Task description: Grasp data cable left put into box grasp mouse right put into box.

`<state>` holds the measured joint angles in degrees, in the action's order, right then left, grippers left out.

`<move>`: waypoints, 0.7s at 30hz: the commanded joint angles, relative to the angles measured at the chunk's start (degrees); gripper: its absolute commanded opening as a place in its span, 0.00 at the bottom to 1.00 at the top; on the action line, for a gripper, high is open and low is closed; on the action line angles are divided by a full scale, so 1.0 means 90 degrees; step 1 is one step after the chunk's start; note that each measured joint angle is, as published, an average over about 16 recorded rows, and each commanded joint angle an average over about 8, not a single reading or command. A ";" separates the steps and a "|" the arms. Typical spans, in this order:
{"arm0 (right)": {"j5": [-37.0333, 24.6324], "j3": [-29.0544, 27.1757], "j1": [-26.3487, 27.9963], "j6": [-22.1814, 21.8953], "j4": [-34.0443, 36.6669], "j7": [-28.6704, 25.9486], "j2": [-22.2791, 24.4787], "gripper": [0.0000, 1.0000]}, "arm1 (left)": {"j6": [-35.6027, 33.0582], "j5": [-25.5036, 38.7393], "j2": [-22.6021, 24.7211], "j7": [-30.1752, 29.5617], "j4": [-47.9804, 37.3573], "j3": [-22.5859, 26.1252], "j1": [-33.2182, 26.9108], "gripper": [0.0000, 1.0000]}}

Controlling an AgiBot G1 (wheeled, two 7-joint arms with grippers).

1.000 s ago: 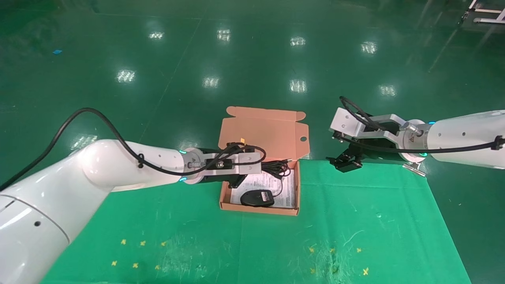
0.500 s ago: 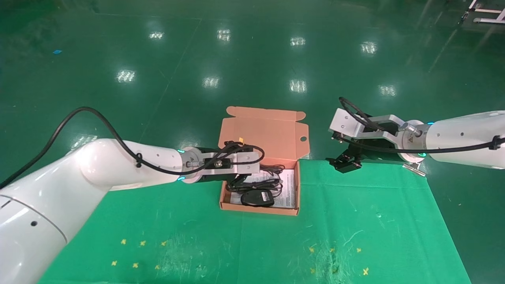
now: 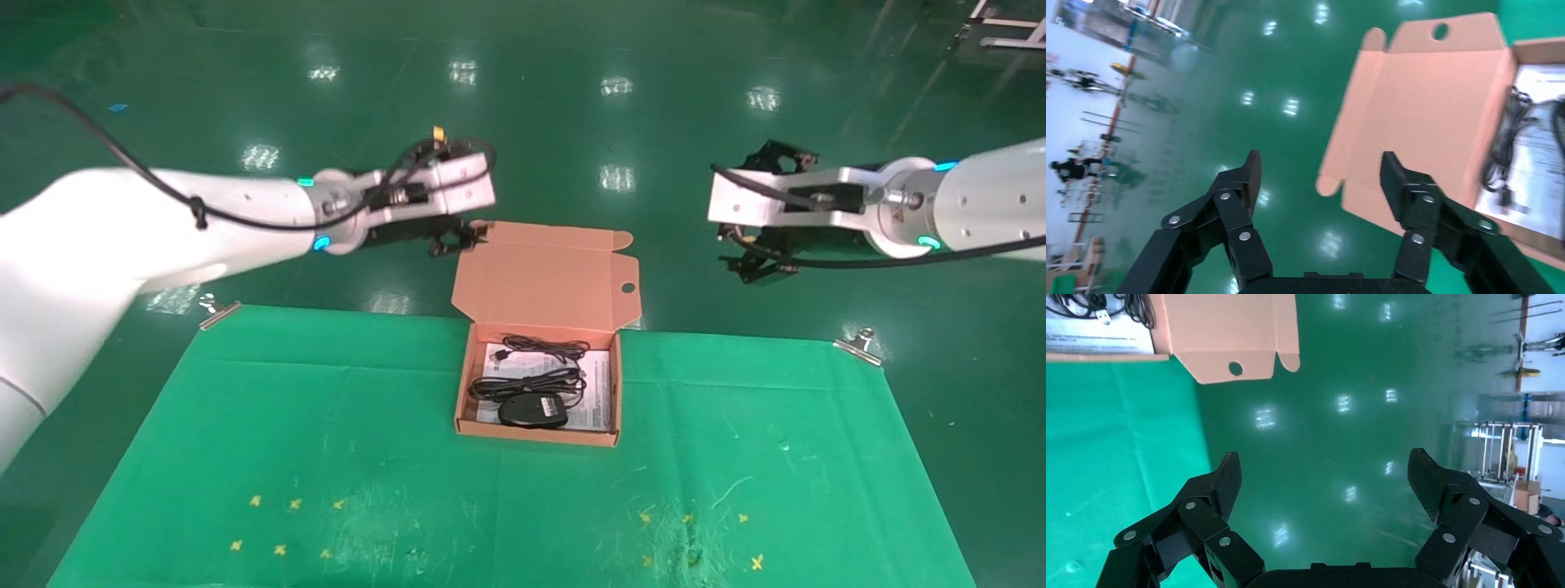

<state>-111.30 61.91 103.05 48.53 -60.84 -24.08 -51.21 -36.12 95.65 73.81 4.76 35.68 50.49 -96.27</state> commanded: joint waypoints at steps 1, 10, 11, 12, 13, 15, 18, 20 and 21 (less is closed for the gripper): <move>-0.0165 0.0067 0.0104 0.0070 -0.0077 0.0047 0.0017 1.00 | 0.0059 0.0030 0.0004 -0.0032 -0.0038 0.0000 -0.0089 1.00; 0.0702 -0.0517 -0.0410 0.0596 -0.0278 0.0242 0.0240 1.00 | -0.0594 -0.0677 -0.0506 -0.0241 0.0450 -0.0450 0.0358 1.00; 0.0837 -0.0605 -0.0491 0.0664 -0.0300 0.0266 0.0270 1.00 | -0.0689 -0.0779 -0.0579 -0.0270 0.0522 -0.0516 0.0425 1.00; 0.0968 -0.0691 -0.0569 0.0730 -0.0321 0.0289 0.0299 1.00 | -0.0781 -0.0878 -0.0650 -0.0297 0.0592 -0.0579 0.0490 1.00; 0.1104 -0.0779 -0.0650 0.0798 -0.0343 0.0313 0.0329 1.00 | -0.0876 -0.0980 -0.0724 -0.0326 0.0665 -0.0644 0.0558 1.00; 0.1370 -0.0953 -0.0810 0.0933 -0.0387 0.0361 0.0388 1.00 | -0.1062 -0.1182 -0.0868 -0.0382 0.0808 -0.0772 0.0691 1.00; 0.1770 -0.1214 -0.1049 0.1134 -0.0451 0.0431 0.0477 1.00 | -0.1343 -0.1484 -0.1085 -0.0467 0.1023 -0.0965 0.0891 1.00; 0.2041 -0.1391 -0.1211 0.1270 -0.0495 0.0479 0.0537 1.00 | -0.1532 -0.1689 -0.1232 -0.0524 0.1168 -0.1096 0.1026 1.00; 0.2172 -0.1477 -0.1290 0.1336 -0.0516 0.0502 0.0567 1.00 | -0.1624 -0.1788 -0.1303 -0.0552 0.1238 -0.1159 0.1091 1.00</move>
<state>-91.74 48.60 91.43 60.57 -65.50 -19.56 -46.10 -50.75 79.55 62.07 -0.21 46.83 40.05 -86.44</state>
